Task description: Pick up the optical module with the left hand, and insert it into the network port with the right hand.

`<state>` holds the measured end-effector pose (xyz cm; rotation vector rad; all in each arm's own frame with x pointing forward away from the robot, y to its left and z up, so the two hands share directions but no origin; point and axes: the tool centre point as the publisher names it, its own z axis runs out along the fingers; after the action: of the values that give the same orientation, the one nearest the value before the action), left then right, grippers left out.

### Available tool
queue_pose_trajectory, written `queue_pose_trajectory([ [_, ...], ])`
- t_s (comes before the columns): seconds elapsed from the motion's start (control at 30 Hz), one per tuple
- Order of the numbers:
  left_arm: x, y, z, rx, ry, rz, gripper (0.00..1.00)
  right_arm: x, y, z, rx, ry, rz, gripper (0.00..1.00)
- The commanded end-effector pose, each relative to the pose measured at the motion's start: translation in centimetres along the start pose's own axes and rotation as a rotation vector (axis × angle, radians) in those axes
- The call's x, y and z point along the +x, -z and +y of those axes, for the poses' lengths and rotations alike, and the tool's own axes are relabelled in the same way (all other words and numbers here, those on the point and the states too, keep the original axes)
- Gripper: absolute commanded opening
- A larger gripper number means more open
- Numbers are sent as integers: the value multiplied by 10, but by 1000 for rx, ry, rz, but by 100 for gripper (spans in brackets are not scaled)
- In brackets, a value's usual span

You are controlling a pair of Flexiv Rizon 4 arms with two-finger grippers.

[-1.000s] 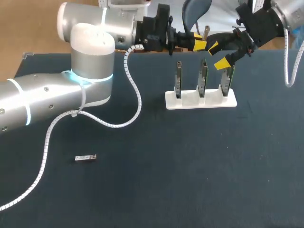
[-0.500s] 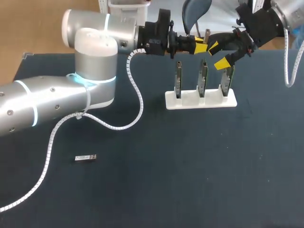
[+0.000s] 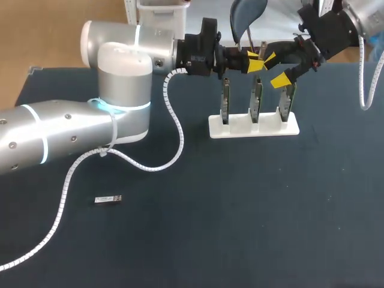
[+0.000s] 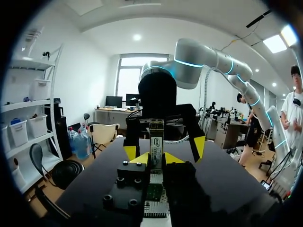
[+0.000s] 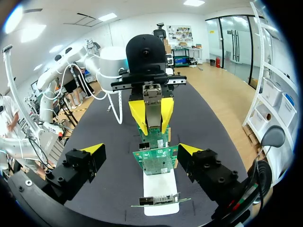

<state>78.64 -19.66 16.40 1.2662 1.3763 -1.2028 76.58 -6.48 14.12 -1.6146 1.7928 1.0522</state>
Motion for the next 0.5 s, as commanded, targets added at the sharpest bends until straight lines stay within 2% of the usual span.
queue_pose_trajectory([
  [0.03,1,1,-5,-26,1,-7,0,0,0,3,8,1,0,100],
  [0.5,4,3,-8,-52,2,-1,0,0,0,3,8,1,0,100],
])
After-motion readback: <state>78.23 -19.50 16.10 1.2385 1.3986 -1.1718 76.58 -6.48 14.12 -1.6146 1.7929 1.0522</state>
